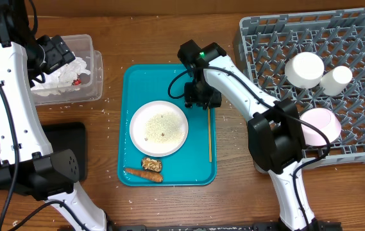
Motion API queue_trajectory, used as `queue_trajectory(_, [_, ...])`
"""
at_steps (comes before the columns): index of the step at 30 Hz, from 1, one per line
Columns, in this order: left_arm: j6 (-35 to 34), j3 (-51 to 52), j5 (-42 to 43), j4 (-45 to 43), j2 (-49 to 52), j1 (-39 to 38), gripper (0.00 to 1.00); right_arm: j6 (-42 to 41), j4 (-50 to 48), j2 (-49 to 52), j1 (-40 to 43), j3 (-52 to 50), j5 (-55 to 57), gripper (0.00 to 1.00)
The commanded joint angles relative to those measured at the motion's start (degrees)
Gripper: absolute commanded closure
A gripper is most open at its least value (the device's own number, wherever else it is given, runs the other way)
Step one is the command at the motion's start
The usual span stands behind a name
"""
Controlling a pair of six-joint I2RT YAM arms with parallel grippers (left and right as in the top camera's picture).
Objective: Sort waste into correct bins and load items into the dishwasher
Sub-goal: 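Return right gripper to the tray and grasp the wooden chopstick, then carry the chopstick to the rack and drop it in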
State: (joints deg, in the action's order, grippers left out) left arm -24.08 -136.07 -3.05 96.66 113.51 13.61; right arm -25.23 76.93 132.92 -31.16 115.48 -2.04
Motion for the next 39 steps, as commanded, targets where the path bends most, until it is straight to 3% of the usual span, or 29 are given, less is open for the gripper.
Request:
queue_trajectory(1, [-1.2, -0.1, 0.1, 0.1, -0.4, 0.2, 0.0, -0.2, -1.0, 1.3, -0.3, 0.0, 2.1, 0.39])
queue_trajectory(24, [-1.2, -0.1, -0.1, 0.1, -0.4, 0.2, 0.0, 0.1, -3.3, 5.7, -0.3, 0.0, 3.5, 0.4])
queue_trajectory(30, [-1.2, -0.1, -0.1, 0.1, -0.4, 0.2, 0.0, 0.0, -2.7, 7.2, -0.4, 0.0, 3.4, 0.56])
queue_trajectory(33, [-1.2, -0.1, -0.2, 0.0, -0.4, 0.3, 0.0, -0.1, -2.7, 7.2, -0.4, 0.0, 3.4, 0.78])
queue_trajectory(36, [-1.2, -0.1, -0.2, -0.2, -0.4, 0.3, 0.0, -0.1, -2.2, 7.1, -0.4, 0.1, 3.4, 0.93])
queue_trajectory(39, [-1.2, -0.1, -0.1, -0.6, -0.4, 0.2, 0.0, -0.1, 0.1, 7.1, 0.1, 2.5, 3.4, 0.96])
